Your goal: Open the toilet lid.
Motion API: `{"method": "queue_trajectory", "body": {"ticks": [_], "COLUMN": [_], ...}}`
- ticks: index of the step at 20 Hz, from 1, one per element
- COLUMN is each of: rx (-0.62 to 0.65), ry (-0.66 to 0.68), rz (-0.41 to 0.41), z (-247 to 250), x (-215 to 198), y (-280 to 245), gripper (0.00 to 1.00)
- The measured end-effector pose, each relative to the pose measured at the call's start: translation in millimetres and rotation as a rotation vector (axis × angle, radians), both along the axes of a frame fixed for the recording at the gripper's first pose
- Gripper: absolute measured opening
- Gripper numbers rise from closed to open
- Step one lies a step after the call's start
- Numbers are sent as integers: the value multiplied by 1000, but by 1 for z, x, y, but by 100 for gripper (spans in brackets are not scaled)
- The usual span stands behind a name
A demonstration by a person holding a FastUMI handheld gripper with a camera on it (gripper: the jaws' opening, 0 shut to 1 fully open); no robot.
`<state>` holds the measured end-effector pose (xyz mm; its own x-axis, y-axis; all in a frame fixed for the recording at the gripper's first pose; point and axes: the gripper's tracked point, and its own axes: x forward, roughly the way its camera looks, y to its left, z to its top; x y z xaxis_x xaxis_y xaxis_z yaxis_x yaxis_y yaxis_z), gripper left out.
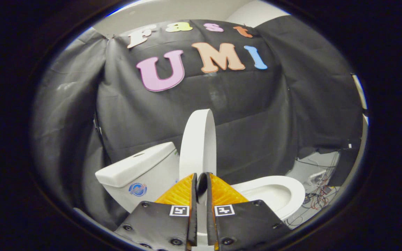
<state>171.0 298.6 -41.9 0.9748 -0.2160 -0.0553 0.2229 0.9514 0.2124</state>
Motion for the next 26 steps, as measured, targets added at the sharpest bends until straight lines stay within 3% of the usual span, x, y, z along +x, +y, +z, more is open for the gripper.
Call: {"method": "queue_trajectory", "body": {"ticks": [12, 26], "rx": [-98, -143], "ry": [8, 5], "rz": [182, 263], "z": [1, -3], "x": [29, 41], "y": [75, 107], "gripper": [12, 12]}}
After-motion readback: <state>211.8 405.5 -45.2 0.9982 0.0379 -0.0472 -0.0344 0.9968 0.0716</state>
